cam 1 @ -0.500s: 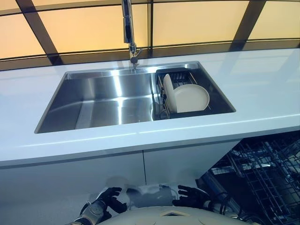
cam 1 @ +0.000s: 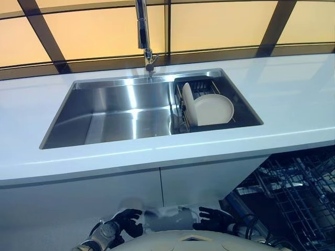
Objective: Pick up plates and place into dishwasher.
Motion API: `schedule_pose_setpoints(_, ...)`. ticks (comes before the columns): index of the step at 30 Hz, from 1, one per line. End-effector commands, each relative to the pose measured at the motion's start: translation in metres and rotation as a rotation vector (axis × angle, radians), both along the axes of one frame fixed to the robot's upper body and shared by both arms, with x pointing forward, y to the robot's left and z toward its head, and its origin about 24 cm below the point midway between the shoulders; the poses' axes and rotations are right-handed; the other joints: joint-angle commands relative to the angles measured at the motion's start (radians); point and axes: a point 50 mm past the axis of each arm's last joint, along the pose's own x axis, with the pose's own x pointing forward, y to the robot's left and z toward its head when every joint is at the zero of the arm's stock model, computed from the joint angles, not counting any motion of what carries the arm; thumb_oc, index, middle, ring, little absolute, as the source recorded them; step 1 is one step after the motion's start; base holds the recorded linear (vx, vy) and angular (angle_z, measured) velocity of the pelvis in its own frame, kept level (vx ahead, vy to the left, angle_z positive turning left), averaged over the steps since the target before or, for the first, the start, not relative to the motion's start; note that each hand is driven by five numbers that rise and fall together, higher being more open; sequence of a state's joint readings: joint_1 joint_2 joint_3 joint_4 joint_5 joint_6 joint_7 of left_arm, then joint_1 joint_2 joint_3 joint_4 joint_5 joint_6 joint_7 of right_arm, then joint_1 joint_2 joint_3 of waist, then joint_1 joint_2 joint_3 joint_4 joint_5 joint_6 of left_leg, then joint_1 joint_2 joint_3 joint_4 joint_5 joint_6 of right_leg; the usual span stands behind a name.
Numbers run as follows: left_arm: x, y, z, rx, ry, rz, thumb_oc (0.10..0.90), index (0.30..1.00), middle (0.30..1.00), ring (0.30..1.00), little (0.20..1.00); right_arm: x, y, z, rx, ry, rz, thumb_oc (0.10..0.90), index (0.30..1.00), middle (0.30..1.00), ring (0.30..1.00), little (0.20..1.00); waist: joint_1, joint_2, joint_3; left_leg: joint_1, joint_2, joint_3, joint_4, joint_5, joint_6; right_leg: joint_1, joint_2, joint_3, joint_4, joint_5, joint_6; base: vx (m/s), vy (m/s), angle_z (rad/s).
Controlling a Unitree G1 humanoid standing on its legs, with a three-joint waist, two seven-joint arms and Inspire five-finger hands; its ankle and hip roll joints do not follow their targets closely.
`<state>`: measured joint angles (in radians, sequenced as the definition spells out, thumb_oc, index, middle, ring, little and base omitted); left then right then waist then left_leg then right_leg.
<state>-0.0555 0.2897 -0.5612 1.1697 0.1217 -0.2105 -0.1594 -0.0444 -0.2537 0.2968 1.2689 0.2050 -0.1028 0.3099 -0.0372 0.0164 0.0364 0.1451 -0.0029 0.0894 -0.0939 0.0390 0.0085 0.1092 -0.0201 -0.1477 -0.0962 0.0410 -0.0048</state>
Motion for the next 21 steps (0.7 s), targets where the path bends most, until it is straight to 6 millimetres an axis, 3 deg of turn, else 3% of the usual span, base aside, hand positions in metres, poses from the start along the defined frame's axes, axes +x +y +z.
schedule_pose_setpoints(1, 0.052, -0.045, 0.030, -0.215, -0.171, -0.256, 0.800, 0.900, 0.900, 0.900, 0.900, 0.006, 0.002, 0.001, 0.001, 0.037, 0.114, 0.800, 0.900, 0.900, 0.900, 0.900, -0.016, 0.023, 0.042, -0.015, -0.017, -0.038, 0.007, -0.065, 0.019, 0.005, 0.015, 0.031, 0.027, -0.044, 0.048, 0.00, 0.000, 0.00)
schedule_pose_setpoints(4, 0.073, -0.057, 0.053, -0.272, -0.213, -0.377, 0.800, 0.900, 0.900, 0.900, 0.900, 0.008, -0.003, 0.003, -0.008, 0.034, 0.112, 0.800, 0.900, 0.900, 0.900, 0.900, -0.017, 0.034, 0.045, -0.017, -0.017, -0.040, 0.007, -0.064, 0.021, 0.002, 0.015, 0.032, 0.029, -0.045, 0.050, 0.00, 0.000, 0.00)
schedule_pose_setpoints(5, 0.088, -0.063, 0.076, -0.278, -0.263, -0.513, 0.800, 0.900, 0.900, 0.900, 0.900, 0.008, -0.006, 0.003, -0.015, 0.033, 0.111, 0.800, 0.900, 0.900, 0.900, 0.900, -0.017, 0.041, 0.047, -0.019, -0.017, -0.045, 0.007, -0.063, 0.023, 0.000, 0.015, 0.032, 0.032, -0.045, 0.052, 0.00, 0.000, 0.00)
schedule_pose_setpoints(7, 0.094, -0.064, 0.086, -0.281, -0.282, -0.547, 0.800, 0.900, 0.900, 0.900, 0.900, 0.008, -0.007, 0.003, -0.017, 0.033, 0.111, 0.800, 0.900, 0.900, 0.900, 0.900, -0.017, 0.044, 0.047, -0.019, -0.017, -0.048, 0.007, -0.062, 0.024, 0.000, 0.015, 0.033, 0.033, -0.045, 0.053, 0.00, 0.000, 0.00)
schedule_pose_setpoints(8, 0.106, -0.067, 0.109, -0.291, -0.321, -0.619, 0.800, 0.900, 0.900, 0.900, 0.900, 0.007, -0.007, 0.003, -0.019, 0.033, 0.108, 0.800, 0.900, 0.900, 0.900, 0.900, -0.016, 0.047, 0.046, -0.020, -0.018, -0.053, 0.007, -0.062, 0.026, 0.000, 0.014, 0.032, 0.033, -0.044, 0.054, 0.00, 0.000, 0.00)
schedule_pose_setpoints(9, 0.123, -0.078, 0.153, -0.318, -0.377, -0.753, 0.800, 0.900, 0.900, 0.900, 0.900, 0.004, -0.006, 0.002, -0.021, 0.032, 0.096, 0.800, 0.900, 0.900, 0.900, 0.900, -0.014, 0.051, 0.044, -0.023, -0.021, -0.062, 0.007, -0.062, 0.031, -0.003, 0.011, 0.030, 0.035, -0.043, 0.056, 0.00, 0.000, 0.00)
schedule_pose_setpoints(10, 0.128, -0.084, 0.175, -0.338, -0.400, -0.801, 0.800, 0.900, 0.900, 0.900, 0.900, 0.002, -0.005, 0.001, -0.022, 0.032, 0.087, 0.800, 0.900, 0.900, 0.900, 0.900, -0.013, 0.052, 0.043, -0.025, -0.023, -0.067, 0.007, -0.061, 0.033, -0.003, 0.010, 0.029, 0.035, -0.041, 0.057, 0.00, 0.000, 0.00)
schedule_pose_setpoints(13, 0.126, -0.101, 0.231, -0.410, -0.459, -0.954, 0.800, 0.900, 0.900, 0.900, 0.900, -0.003, -0.005, 0.000, -0.023, 0.035, 0.055, 0.800, 0.900, 0.900, 0.900, 0.900, -0.008, 0.055, 0.035, -0.028, -0.030, -0.081, 0.007, -0.059, 0.039, 0.001, 0.007, 0.028, 0.027, -0.035, 0.061, 0.00, -0.009, 0.07)
schedule_pose_setpoints(16, 0.121, -0.110, 0.272, -0.496, -0.516, -1.059, 0.800, 0.900, 0.900, 0.900, 0.900, -0.009, -0.003, -0.002, -0.026, 0.044, 0.030, 0.800, 0.900, 0.900, 0.900, 0.900, -0.005, 0.055, 0.025, -0.028, -0.033, -0.092, 0.007, -0.060, 0.040, 0.008, 0.006, 0.026, 0.017, -0.029, 0.064, 0.01, -0.011, 0.09)
schedule_pose_setpoints(17, 0.120, -0.111, 0.274, -0.504, -0.516, -1.064, 0.800, 0.900, 0.900, 0.900, 0.900, -0.010, -0.003, -0.002, -0.025, 0.045, 0.029, 0.800, 0.900, 0.900, 0.900, 0.900, -0.005, 0.055, 0.025, -0.028, -0.033, -0.093, 0.007, -0.060, 0.040, 0.008, 0.006, 0.026, 0.017, -0.029, 0.064, 0.02, -0.019, 0.05)
schedule_pose_setpoints(18, 0.115, -0.117, 0.290, -0.585, -0.517, -1.112, 0.800, 0.900, 0.900, 0.900, 0.900, -0.012, -0.002, -0.003, -0.025, 0.050, 0.021, 0.800, 0.900, 0.900, 0.900, 0.900, -0.005, 0.053, 0.018, -0.028, -0.033, -0.095, 0.007, -0.062, 0.039, 0.012, 0.006, 0.026, 0.012, -0.027, 0.064, 0.03, -0.020, 0.09)
schedule_pose_setpoints(21, 0.107, -0.127, 0.312, -0.707, -0.500, -1.186, 0.800, 0.900, 0.900, 0.900, 0.900, -0.015, 0.001, -0.004, -0.023, 0.058, 0.018, 0.800, 0.900, 0.900, 0.900, 0.900, -0.010, 0.051, 0.008, -0.025, -0.031, -0.092, 0.007, -0.065, 0.035, 0.016, 0.006, 0.027, 0.009, -0.026, 0.064, 0.02, -0.016, 0.14)
